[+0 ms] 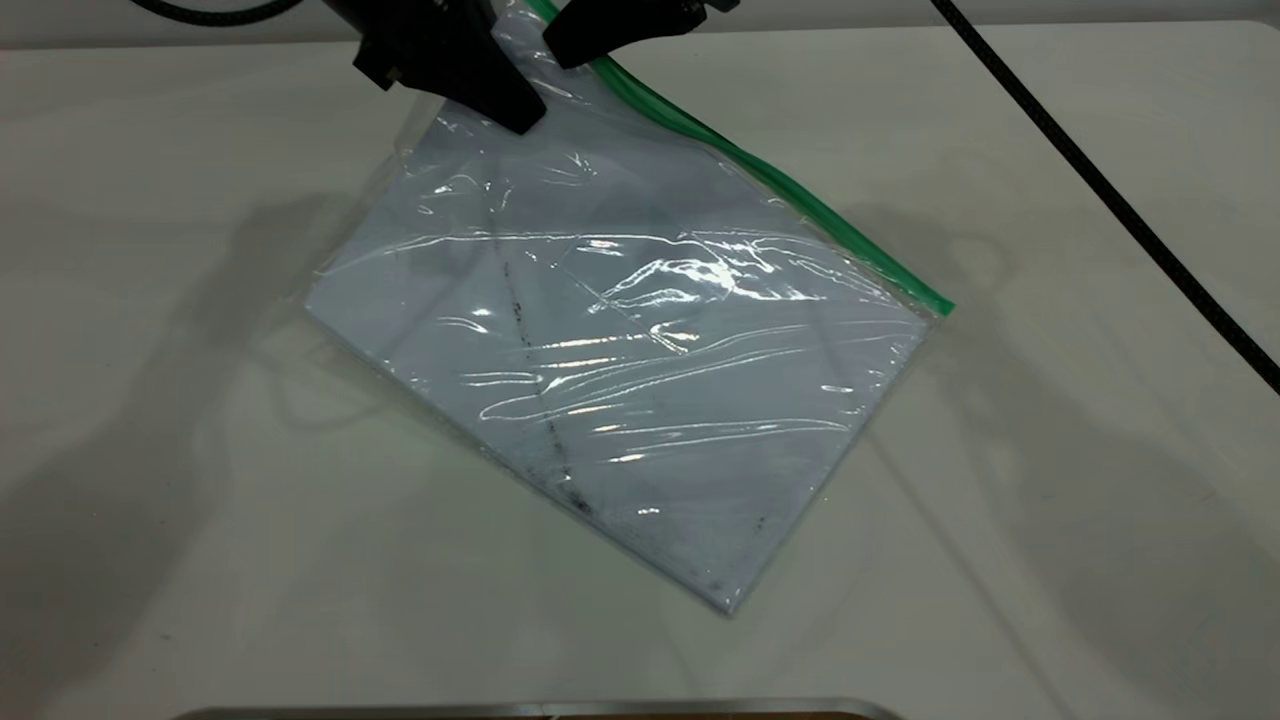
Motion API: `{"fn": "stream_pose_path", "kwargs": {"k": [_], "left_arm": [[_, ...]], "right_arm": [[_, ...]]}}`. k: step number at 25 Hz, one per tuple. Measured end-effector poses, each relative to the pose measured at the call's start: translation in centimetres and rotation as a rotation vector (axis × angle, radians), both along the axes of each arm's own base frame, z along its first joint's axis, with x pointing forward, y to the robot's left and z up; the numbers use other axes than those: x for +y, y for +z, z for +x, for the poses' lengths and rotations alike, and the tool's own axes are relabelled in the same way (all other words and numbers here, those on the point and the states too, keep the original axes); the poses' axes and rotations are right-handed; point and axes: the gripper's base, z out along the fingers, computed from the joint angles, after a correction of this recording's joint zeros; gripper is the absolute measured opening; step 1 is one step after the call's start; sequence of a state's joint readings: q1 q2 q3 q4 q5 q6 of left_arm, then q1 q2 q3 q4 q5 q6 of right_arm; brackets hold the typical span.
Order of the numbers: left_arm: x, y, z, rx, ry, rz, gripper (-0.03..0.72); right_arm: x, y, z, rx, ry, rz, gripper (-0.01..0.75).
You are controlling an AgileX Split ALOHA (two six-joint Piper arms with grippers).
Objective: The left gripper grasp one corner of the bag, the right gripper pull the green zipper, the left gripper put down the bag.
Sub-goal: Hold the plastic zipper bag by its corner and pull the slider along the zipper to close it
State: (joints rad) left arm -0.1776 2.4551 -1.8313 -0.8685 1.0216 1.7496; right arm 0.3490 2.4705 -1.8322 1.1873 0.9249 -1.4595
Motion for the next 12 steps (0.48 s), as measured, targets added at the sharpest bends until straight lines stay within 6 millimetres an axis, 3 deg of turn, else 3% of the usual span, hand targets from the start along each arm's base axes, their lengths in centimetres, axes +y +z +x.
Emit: {"fn": "stream_pose_path", "kwargs": {"k": [12], "left_arm": [[1.8,0.7,0.8,-0.001,0.045,-0.174,0.051]], "right_arm": [[-1.3,-0.6,0.7,0.024,-0.025,0.015,0.029]]}}
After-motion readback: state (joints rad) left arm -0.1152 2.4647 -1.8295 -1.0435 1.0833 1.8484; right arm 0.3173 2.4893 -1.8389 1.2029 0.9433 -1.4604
